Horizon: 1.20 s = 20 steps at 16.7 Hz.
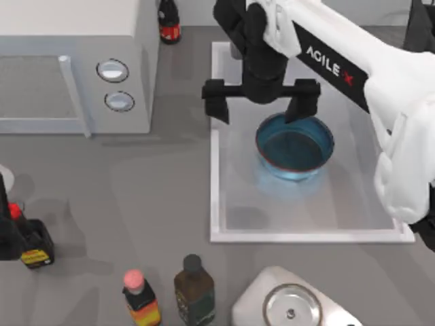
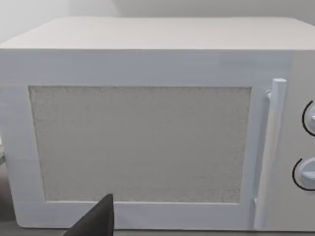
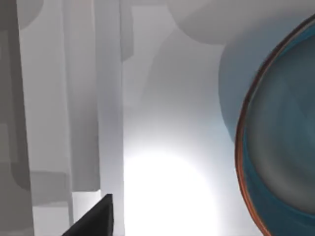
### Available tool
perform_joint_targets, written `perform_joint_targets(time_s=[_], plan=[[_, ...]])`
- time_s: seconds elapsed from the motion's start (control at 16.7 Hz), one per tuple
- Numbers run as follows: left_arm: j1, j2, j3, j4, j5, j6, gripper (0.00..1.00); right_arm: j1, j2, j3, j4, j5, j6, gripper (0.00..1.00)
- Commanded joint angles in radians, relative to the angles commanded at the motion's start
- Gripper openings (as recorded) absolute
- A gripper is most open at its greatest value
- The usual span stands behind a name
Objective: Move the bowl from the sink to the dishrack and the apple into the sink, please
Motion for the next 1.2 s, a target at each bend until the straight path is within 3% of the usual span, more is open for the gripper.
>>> perform_joint_targets(time_s=[0.54,1.02,1.2], plan=[[0.0,0.0,0.0,0.0,0.0,0.0,1.0,-0.012,0.409,0.563,-0.147,0.004,-0.013,1.0],[0.0,0.0,0.0,0.0,0.0,0.0,1.0,-0.015,0.48,0.652,-0.167,0.005,-0.016,1.0],[0.0,0.0,0.0,0.0,0.0,0.0,1.0,-0.015,0.48,0.652,-0.167,0.005,-0.016,0.77]])
